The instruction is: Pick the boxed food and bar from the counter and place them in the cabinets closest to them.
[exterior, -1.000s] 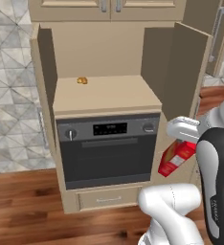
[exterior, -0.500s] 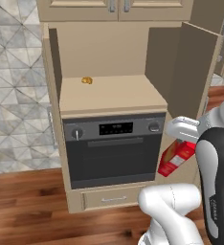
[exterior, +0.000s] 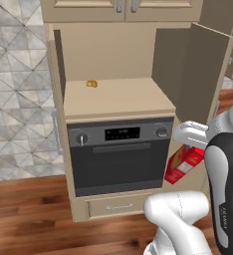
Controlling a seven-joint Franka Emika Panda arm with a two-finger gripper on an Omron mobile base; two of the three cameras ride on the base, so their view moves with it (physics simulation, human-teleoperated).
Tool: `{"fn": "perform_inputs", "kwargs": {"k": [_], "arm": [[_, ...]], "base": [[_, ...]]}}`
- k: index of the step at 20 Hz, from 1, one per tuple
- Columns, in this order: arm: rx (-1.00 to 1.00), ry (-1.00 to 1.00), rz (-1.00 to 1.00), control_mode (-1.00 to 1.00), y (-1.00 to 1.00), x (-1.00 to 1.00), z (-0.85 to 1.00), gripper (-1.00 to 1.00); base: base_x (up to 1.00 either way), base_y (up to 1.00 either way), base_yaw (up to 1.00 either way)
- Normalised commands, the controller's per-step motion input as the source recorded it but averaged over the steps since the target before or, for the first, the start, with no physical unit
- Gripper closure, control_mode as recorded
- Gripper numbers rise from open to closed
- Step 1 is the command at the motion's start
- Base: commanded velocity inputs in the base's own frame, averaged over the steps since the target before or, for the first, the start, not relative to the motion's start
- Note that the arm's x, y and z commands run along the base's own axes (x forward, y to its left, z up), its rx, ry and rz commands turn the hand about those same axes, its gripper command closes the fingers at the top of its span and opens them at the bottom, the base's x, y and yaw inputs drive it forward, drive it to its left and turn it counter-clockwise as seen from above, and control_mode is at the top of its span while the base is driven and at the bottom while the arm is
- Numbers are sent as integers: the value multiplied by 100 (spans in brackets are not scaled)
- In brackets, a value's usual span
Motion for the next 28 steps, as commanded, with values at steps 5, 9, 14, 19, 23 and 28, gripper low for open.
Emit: {"fn": "perform_inputs", "kwargs": {"k": [5,9,14,19,23,28], "arm": [[0,0,0,100,0,0,0,100],[0,0,0,100,0,0,0,100],[0,0,0,100,0,0,0,100],[0,0,0,100,0,0,0,100],[0,0,0,100,0,0,0,100],[0,0,0,100,0,0,0,100]], "base": [[0,37,-4],[0,24,-4],[0,0,0],[14,1,0],[34,14,0],[38,17,0]]}}
